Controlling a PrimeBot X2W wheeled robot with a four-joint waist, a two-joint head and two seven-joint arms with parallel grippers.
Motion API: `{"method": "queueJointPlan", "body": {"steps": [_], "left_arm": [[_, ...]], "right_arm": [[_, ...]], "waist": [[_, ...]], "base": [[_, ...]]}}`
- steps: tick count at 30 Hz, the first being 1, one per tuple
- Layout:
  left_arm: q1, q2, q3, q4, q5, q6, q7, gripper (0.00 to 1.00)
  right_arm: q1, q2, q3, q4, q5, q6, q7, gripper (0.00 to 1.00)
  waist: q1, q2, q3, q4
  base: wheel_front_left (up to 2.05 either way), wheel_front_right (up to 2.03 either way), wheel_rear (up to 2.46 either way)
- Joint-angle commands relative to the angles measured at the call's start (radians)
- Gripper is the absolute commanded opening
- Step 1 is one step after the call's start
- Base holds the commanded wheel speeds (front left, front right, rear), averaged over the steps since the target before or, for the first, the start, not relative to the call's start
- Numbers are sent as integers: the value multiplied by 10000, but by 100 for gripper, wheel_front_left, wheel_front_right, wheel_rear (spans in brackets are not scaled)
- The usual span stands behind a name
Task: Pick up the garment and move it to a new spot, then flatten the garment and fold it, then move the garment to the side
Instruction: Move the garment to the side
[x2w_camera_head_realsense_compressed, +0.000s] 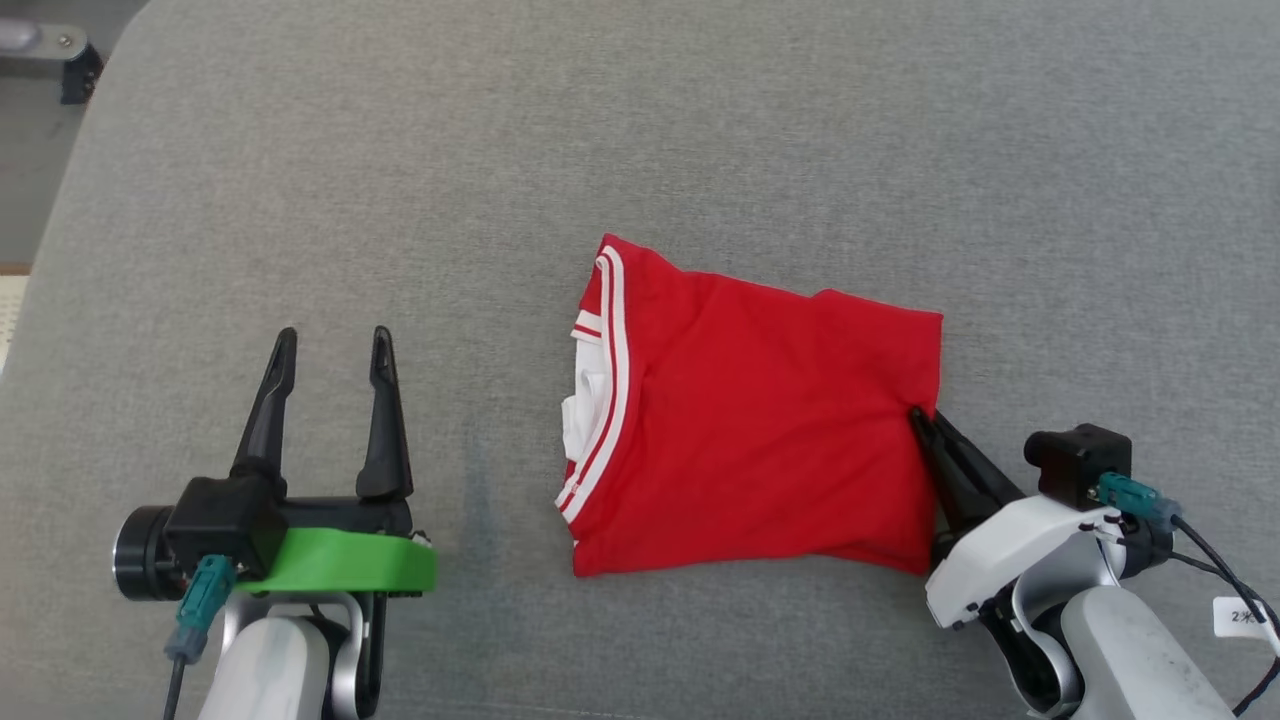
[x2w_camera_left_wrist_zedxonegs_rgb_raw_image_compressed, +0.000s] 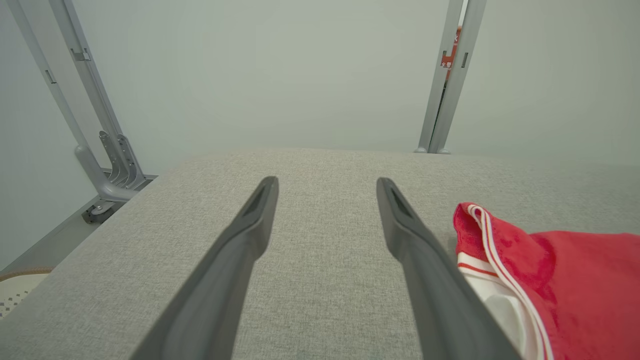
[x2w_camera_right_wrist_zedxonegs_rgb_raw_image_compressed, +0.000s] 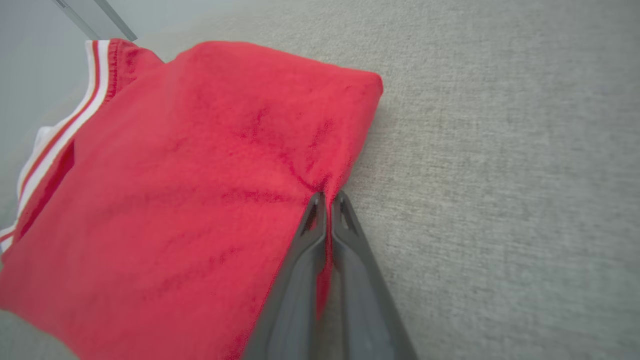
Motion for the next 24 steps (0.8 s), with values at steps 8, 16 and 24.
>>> {"method": "queueJointPlan", "body": {"steps": [8,16,24], "left_arm": [[379,392,328,-475,344,-128,-38,100],[5,818,173,-957,622,-248,277,100],[-575,924,-107,-1380,742,-380,565,100]], "right_arm": [[-352,-373,-297,29,54,-21,-226,0],[-1126,-814,-352,700,481,-21,-547,0],[-2927,-1429,-639,1254,837,-19,-748,0]], "waist": [[0,0,-31,-2733],[0,0,405,-4223],[0,0,1173,-4195]], "base": [[0,0,0],[0,0,0],[0,0,0]]}}
